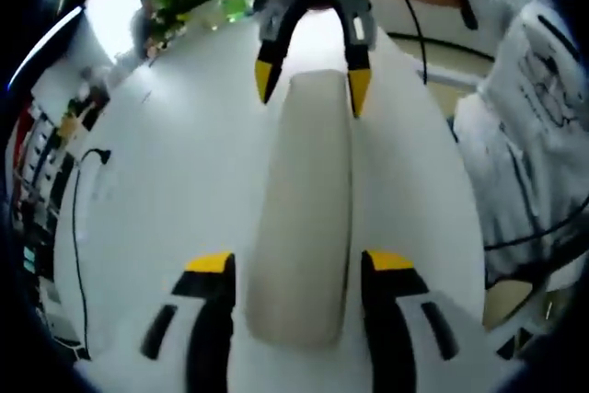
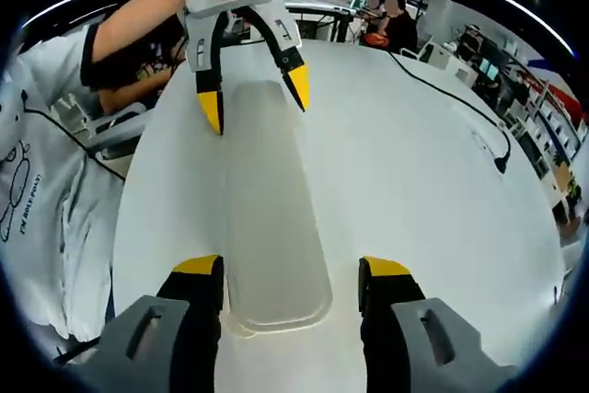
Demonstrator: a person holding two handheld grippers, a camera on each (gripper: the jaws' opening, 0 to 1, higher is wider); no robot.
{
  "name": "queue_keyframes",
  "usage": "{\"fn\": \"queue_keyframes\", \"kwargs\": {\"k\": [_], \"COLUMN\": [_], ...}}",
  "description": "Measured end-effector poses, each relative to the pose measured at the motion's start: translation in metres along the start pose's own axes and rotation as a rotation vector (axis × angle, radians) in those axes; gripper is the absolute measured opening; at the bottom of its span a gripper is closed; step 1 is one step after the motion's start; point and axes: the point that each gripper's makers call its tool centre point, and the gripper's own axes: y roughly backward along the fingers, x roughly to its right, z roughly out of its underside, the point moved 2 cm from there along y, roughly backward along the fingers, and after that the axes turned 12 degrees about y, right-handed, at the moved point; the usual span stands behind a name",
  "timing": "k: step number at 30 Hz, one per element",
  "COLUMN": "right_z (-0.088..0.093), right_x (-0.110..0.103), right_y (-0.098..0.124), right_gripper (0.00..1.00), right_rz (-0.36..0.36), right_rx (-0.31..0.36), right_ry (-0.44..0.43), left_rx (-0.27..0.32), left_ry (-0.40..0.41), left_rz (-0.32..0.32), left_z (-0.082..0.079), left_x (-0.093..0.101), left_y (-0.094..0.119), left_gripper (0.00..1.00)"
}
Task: Arrange the utensils inside the cutlery case until each visible utensil rests in its matching compartment.
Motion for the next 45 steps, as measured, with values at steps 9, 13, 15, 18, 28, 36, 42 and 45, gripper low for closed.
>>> {"fn": "queue_keyframes", "kwargs": {"k": [9,13,15,18,28,36,42,45], "right_z": [0.003,0.002,0.002,0.001,0.0,0.001,0.001,0.002], "right_x": [0.002,0.001,0.001,0.002,0.001,0.003,0.002,0.002], "right_y": [-0.005,-0.007,-0.007,-0.007,-0.008,-0.007,-0.007,-0.005], "right_gripper": [0.59,0.59,0.59,0.59,0.59,0.57,0.55,0.55], "right_rz": [-0.082,-0.096,-0.105,-0.119,-0.146,-0.142,-0.136,-0.129], "right_rx": [-0.104,-0.142,-0.163,-0.204,-0.299,-0.294,-0.29,-0.267], "right_ry": [-0.06,-0.052,-0.046,-0.041,-0.035,-0.044,-0.049,-0.049], "left_rx": [-0.101,-0.114,-0.113,-0.121,-0.22,-0.269,-0.289,-0.296], "left_ry": [0.025,0.035,0.051,0.063,0.001,-0.012,0.013,0.035], "left_rz": [0.043,0.062,0.087,0.106,0.126,0.121,0.106,0.098], "left_z": [-0.001,-0.004,-0.006,-0.007,-0.01,-0.01,-0.011,-0.012], "left_x": [0.003,0.007,0.01,0.011,0.019,0.02,0.02,0.02], "left_y": [-0.004,-0.007,-0.01,-0.011,-0.013,-0.013,-0.014,-0.013], "left_gripper": [0.54,0.54,0.55,0.54,0.47,0.47,0.46,0.45]}}
